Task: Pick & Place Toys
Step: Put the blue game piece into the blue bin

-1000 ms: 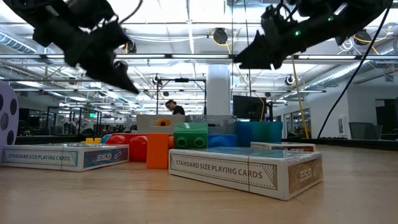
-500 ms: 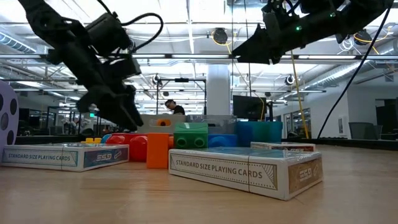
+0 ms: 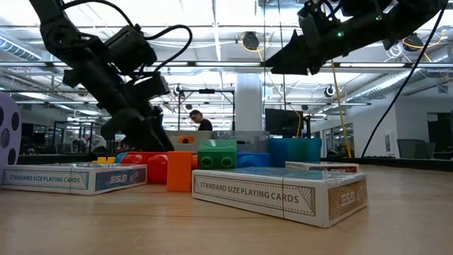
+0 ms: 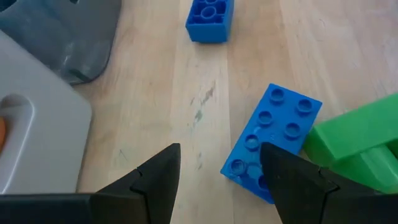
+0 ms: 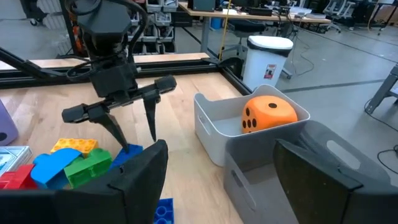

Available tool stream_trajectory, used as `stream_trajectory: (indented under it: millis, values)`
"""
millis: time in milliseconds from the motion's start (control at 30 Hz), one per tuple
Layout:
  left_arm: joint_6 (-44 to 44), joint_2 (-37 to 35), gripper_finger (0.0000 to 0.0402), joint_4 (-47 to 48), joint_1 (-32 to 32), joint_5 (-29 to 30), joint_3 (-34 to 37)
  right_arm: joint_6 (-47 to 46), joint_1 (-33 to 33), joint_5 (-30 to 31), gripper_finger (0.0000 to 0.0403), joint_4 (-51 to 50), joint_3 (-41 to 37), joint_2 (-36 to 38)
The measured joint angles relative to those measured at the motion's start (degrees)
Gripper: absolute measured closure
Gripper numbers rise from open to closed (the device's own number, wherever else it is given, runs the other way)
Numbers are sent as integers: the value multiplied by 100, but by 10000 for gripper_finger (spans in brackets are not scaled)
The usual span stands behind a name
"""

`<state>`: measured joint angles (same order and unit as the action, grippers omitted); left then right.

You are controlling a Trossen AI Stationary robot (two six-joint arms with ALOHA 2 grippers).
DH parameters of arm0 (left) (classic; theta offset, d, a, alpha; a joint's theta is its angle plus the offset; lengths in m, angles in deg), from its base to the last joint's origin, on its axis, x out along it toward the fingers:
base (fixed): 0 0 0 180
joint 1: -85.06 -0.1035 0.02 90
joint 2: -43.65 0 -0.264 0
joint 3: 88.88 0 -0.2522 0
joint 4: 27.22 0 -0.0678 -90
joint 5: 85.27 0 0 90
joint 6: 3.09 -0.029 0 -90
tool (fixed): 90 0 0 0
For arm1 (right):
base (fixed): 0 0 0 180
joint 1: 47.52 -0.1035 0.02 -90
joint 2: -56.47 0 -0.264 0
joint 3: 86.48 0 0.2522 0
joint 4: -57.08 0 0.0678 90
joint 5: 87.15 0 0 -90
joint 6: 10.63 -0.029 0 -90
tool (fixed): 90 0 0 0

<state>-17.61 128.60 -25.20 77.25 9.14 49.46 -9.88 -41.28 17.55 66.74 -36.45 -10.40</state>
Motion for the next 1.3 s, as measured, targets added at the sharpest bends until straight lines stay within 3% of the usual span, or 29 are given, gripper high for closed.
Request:
stream_trajectory:
  millis: [433,633,933,1300]
  values:
    - [772,-605,172,-297,-4,895,18,4,2,-2,124,-11,0,0]
    - [659,-735,172,-3,7,-329,14,0,2,-4,124,-14,0,0]
    - [-96,-234,172,334,-6,-276,16,-4,2,-4,124,-14,0,0]
    - [-523,412,172,-487,-309,-98,16,-4,2,-7,124,-12,0,0]
